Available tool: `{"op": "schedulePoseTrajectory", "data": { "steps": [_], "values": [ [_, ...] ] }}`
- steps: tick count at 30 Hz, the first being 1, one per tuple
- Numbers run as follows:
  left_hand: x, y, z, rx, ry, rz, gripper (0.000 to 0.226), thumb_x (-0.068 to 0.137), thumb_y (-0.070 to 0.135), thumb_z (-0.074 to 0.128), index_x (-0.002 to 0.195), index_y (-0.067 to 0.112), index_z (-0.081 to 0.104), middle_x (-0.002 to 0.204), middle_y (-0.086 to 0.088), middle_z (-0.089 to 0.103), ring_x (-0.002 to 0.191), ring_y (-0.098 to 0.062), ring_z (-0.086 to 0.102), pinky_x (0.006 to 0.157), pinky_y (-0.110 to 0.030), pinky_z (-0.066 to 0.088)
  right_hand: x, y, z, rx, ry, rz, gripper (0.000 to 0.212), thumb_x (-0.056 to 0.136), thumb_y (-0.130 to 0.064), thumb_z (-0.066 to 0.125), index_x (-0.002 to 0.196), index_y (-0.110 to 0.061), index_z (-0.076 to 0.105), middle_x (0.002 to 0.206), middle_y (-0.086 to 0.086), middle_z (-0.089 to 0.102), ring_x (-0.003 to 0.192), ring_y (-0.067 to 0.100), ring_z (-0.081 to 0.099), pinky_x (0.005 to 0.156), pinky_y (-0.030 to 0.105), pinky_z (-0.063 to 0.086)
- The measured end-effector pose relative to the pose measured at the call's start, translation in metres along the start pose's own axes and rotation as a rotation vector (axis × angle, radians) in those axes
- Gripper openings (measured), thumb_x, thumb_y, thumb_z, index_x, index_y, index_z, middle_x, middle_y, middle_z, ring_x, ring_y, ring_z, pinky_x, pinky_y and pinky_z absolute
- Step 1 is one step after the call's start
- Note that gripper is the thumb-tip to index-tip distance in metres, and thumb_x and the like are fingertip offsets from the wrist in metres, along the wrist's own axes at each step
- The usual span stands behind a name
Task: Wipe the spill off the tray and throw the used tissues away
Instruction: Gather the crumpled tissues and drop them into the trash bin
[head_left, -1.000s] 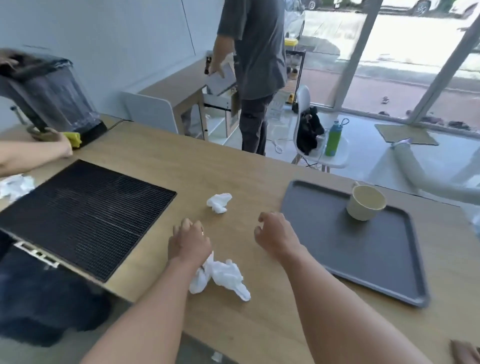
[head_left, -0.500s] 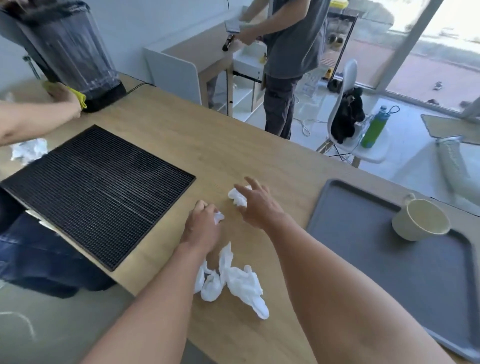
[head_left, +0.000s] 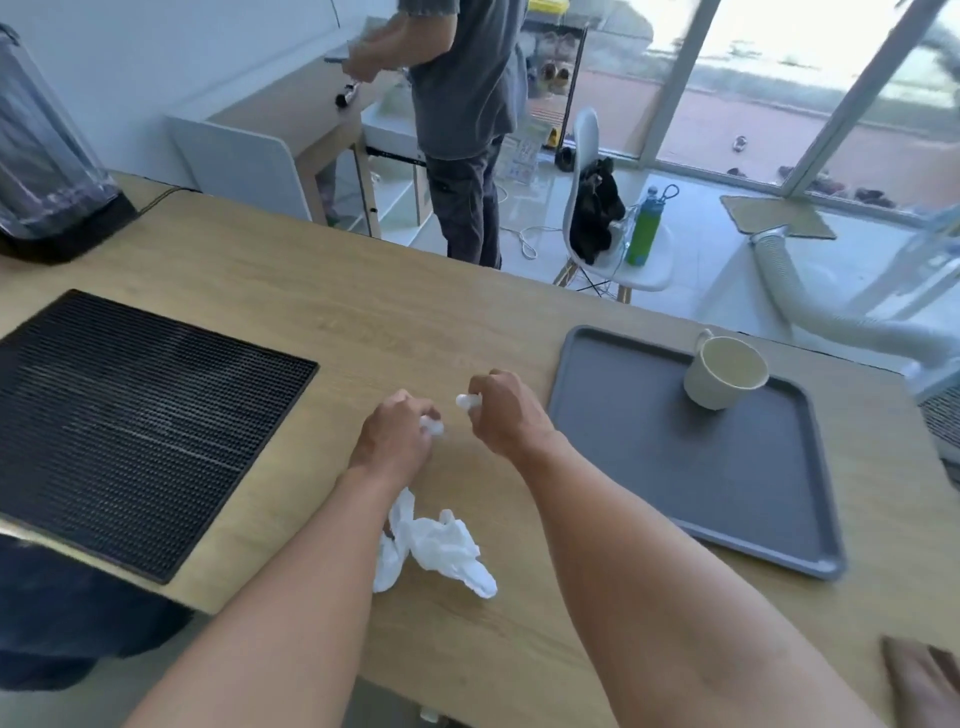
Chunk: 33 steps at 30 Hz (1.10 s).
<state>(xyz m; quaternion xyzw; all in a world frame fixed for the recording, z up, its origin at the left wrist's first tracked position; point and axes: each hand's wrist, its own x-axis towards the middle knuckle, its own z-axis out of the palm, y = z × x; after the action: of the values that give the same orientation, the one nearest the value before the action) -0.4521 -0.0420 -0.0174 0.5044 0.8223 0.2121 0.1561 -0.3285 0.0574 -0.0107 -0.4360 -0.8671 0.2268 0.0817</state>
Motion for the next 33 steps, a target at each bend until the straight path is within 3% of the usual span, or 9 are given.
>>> {"op": "schedulePoseTrajectory", "data": {
  "steps": [5,11,17,20,25,30,33],
  "values": [
    [-0.009,0.068,0.009,-0.011,-0.049,0.127,0.017,0.08,0.013,0.059,0.091,0.015,0.072,0.101,-0.011,0.059,0.094,-0.03,0.058,0.071,-0.025,0.038,-0.056,0.036,-0.049,0.084,0.123,0.163,0.031,0.088,-0.009,0.052,0.109,-0.022,0.072,0.111,0.011,0.061,0.102,0.031,0.06,0.086,0.035,0.05],
    [-0.077,0.192,0.06,-0.071,-0.185,0.426,0.009,0.082,0.017,0.066,0.087,0.013,0.072,0.093,-0.006,0.055,0.09,-0.025,0.059,0.072,-0.022,0.035,-0.198,0.116,-0.103,0.072,0.319,0.495,0.026,0.087,-0.011,0.055,0.099,-0.022,0.075,0.109,0.008,0.062,0.099,0.031,0.061,0.078,0.03,0.048],
    [-0.217,0.295,0.134,-0.106,-0.381,0.688,0.01,0.078,0.014,0.062,0.084,0.017,0.069,0.093,-0.004,0.055,0.086,-0.023,0.057,0.072,-0.028,0.042,-0.39,0.171,-0.115,0.012,0.473,0.813,0.022,0.08,-0.026,0.06,0.096,-0.03,0.075,0.104,0.002,0.071,0.097,0.025,0.065,0.084,0.033,0.052],
    [-0.307,0.324,0.178,-0.124,-0.523,0.819,0.013,0.077,0.01,0.063,0.087,0.014,0.071,0.1,-0.006,0.058,0.093,-0.024,0.056,0.071,-0.022,0.032,-0.495,0.19,-0.095,0.097,0.477,0.95,0.022,0.083,-0.017,0.06,0.098,-0.019,0.075,0.102,0.011,0.069,0.096,0.028,0.063,0.079,0.027,0.048],
    [-0.441,0.332,0.242,0.007,-0.823,0.999,0.014,0.082,0.012,0.06,0.092,0.018,0.068,0.102,-0.005,0.057,0.092,-0.025,0.056,0.074,-0.025,0.038,-0.655,0.2,-0.039,0.19,0.546,1.206,0.021,0.087,-0.017,0.058,0.097,-0.009,0.074,0.098,0.016,0.065,0.088,0.033,0.061,0.075,0.035,0.052],
    [-0.532,0.302,0.304,0.143,-0.998,1.09,0.02,0.081,0.012,0.059,0.099,0.017,0.067,0.108,-0.004,0.055,0.094,-0.025,0.057,0.081,-0.031,0.046,-0.749,0.203,0.041,0.306,0.575,1.398,0.021,0.089,-0.022,0.057,0.099,-0.013,0.074,0.098,0.012,0.062,0.086,0.031,0.059,0.072,0.03,0.047],
    [-0.568,0.272,0.363,0.221,-1.085,1.081,0.021,0.08,0.011,0.059,0.1,0.018,0.065,0.109,-0.003,0.053,0.097,-0.024,0.055,0.084,-0.033,0.047,-0.784,0.218,0.107,0.355,0.533,1.494,0.018,0.087,-0.021,0.056,0.086,-0.01,0.07,0.089,0.011,0.063,0.08,0.033,0.058,0.066,0.036,0.049]
  ]
}}
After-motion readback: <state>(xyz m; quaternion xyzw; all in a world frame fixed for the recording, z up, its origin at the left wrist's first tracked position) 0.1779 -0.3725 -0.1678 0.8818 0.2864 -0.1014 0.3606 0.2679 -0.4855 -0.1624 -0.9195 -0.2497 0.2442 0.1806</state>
